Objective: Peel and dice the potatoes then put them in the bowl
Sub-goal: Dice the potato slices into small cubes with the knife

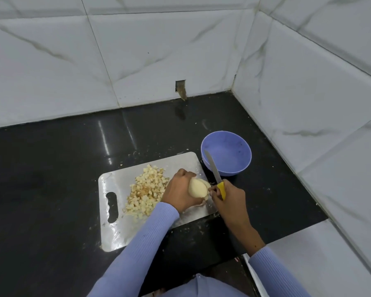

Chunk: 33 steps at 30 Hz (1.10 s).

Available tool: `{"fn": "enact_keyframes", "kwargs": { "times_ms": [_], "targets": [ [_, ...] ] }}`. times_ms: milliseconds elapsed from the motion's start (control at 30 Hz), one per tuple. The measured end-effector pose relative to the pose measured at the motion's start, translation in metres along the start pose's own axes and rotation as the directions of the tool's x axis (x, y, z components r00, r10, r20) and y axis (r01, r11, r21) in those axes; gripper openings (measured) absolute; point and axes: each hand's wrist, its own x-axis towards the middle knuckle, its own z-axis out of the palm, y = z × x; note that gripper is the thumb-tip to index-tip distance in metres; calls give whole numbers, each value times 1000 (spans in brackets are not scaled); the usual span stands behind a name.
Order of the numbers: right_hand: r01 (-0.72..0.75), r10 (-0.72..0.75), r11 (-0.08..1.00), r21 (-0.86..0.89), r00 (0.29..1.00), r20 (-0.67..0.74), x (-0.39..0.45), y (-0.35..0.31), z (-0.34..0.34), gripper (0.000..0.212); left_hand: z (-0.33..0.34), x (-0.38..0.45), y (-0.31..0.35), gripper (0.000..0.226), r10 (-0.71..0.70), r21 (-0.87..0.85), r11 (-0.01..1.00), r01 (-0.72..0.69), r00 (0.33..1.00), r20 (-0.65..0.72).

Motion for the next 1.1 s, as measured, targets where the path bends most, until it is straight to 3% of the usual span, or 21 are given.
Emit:
{"fn": "enact_keyframes", "kwargs": {
  "times_ms": [167,433,733,900,1100],
  "targets": [
    [-46,45,999,29,998,39,0,1,1,16,2,-3,-3,76,-20,-103,995,12,997,-74],
    [-59,58,998,0,997,59,0,-8,10,10,2,-9,-10,62,-27,-214,977,-1,991,-129],
    [-2,7,996,-93,999,52,2,-12,10,8,-11,-20,-16,63,-70,-383,923,-23,972,-225],
    [38,-33,998,-47,993,109,-6,-27,17,11,-30,-50,-23,65,-67,-345,938,-42,952,-299],
    [158,-139,987,-39,944,299,-23,-44,39,23,-49,-112,-62,64,-210,-266,957,118,913,-349]
  ]
}}
